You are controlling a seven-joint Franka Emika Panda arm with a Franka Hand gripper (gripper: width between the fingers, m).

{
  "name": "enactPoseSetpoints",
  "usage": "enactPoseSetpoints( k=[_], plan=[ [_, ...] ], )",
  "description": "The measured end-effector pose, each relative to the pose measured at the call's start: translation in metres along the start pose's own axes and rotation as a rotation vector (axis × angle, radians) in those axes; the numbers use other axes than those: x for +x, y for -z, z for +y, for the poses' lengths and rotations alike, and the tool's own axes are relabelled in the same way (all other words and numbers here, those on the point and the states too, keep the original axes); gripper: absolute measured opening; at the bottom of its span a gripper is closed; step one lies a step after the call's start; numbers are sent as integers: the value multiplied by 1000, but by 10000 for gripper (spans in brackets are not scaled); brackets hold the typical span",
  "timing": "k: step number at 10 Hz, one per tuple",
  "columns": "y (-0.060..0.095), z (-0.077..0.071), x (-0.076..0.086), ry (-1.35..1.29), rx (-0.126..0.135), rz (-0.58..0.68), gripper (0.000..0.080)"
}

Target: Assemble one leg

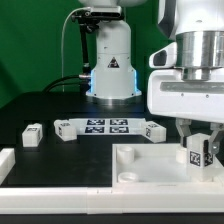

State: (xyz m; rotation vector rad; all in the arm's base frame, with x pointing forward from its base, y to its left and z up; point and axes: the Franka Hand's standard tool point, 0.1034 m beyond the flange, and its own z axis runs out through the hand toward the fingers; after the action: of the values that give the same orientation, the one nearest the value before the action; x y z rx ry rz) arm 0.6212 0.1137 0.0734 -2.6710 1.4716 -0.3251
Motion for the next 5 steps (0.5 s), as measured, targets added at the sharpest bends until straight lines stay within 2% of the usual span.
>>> enactPoseSetpoints(
  k=[2, 3, 4, 5],
  plan=[
    [0, 0, -1, -125, 3, -5, 294],
    [0, 0, -1, -93, 3, -5, 520],
    [0, 0, -1, -64, 3, -5, 520],
    [0, -1, -2, -64, 3, -6, 623]
  ],
)
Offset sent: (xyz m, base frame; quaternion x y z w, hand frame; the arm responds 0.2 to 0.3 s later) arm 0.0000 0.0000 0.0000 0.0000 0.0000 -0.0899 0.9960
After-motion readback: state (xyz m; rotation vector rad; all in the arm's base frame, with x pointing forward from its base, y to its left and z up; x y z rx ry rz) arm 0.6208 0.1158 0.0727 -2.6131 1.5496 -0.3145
